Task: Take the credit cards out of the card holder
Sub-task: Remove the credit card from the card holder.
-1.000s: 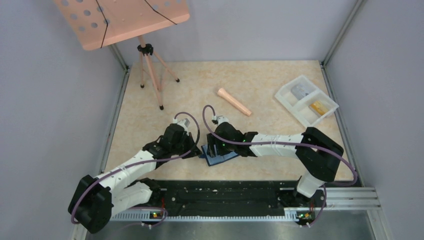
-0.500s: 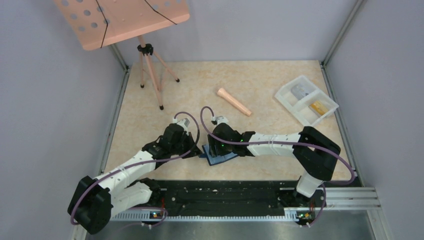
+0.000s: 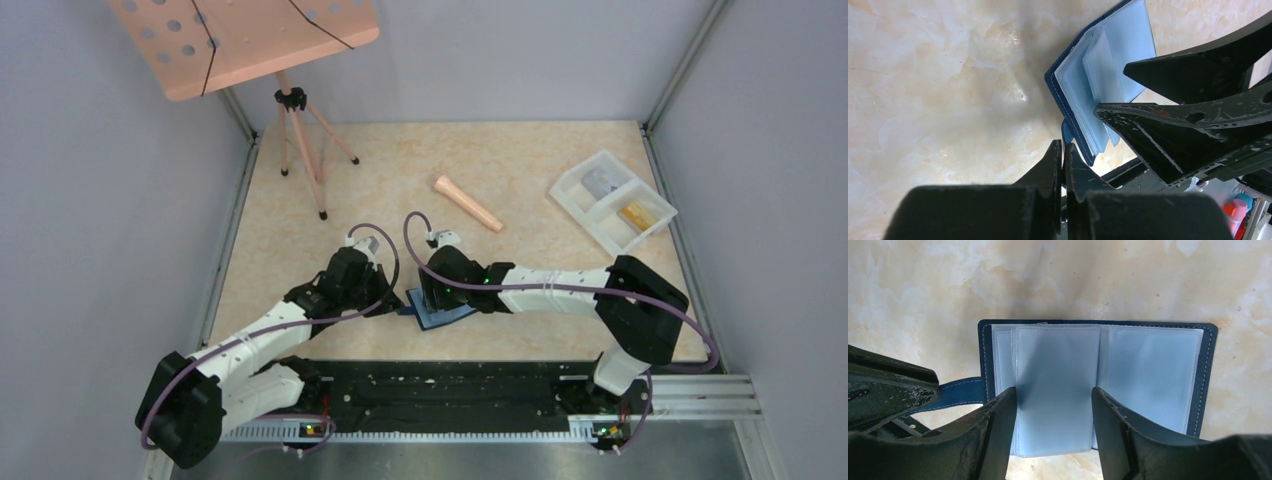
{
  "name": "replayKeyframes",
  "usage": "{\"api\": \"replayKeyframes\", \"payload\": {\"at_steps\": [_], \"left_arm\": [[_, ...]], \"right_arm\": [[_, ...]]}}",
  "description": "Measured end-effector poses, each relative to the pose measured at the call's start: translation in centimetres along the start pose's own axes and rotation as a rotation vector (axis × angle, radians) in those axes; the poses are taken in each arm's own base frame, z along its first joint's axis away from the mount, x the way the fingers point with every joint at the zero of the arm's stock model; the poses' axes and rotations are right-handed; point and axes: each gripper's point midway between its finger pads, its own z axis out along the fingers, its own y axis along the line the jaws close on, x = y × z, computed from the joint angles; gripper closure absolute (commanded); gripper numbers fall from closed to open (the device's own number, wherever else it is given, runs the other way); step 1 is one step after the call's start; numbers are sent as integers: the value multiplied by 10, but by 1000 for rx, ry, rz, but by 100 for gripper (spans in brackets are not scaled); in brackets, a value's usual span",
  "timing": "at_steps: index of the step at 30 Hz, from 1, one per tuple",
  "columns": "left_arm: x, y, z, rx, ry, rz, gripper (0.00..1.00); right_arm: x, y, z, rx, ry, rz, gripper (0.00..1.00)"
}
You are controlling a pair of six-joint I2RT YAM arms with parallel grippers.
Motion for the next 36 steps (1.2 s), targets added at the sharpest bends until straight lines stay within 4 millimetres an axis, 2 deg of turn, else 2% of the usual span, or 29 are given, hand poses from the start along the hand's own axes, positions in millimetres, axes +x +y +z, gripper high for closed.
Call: {"api": "replayKeyframes", "payload": {"at_steps": [29,36], "left_arm": [[-1,4,0,-19,-6,-1,100],[-2,3,-4,-21,-22,1,98]], "right_arm": [[-18,-11,-21,24,-46,-12,42],[-15,-10,-19,-13,-36,1,50]]}}
